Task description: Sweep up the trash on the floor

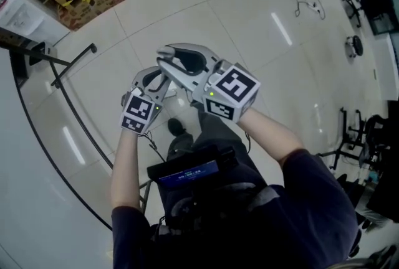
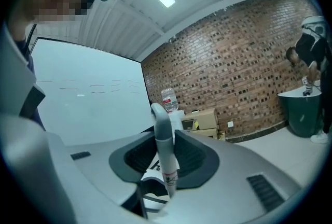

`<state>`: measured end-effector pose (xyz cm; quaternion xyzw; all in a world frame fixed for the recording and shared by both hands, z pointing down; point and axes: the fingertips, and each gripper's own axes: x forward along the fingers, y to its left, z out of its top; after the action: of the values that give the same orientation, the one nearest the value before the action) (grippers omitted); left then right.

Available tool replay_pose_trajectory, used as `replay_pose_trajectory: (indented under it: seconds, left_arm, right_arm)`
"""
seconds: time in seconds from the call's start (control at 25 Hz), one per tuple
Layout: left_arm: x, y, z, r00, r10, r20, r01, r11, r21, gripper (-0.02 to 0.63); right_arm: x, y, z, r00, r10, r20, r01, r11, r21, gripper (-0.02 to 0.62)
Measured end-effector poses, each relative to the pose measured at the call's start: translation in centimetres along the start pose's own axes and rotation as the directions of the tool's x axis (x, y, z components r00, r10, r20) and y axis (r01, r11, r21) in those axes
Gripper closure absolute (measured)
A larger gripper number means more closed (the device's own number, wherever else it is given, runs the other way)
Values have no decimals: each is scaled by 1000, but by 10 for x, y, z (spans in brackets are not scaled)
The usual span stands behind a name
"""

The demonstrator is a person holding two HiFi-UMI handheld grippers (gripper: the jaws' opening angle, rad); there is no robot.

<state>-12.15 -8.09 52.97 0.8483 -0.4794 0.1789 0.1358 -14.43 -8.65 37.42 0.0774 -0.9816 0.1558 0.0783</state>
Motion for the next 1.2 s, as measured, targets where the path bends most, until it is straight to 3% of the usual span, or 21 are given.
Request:
replay_pose_trajectory:
  seconds: [0.32,0.6,1.04,1.2]
  left_arm:
    - [42,3,-49,997,5,-75,-10,998,-64,515]
    - [77,3,-93,991,21,-132,-44,984,-175,515]
    - [153,17,-116,991,24,-132,-63,952,-299,515]
    - [182,28,-114,986,73,-152,-111,960,-259,517]
  right_arm:
    - [6,-54,-54,997,-51,-58,59,987,146,471]
    - [9,-87,-103,986,-44,-160,74,980,187,471]
    - [26,-145,-137,973,29,-229,-12,997,76,471]
    - [26,-178,-138,973,31,-231,-28,1000,14,480]
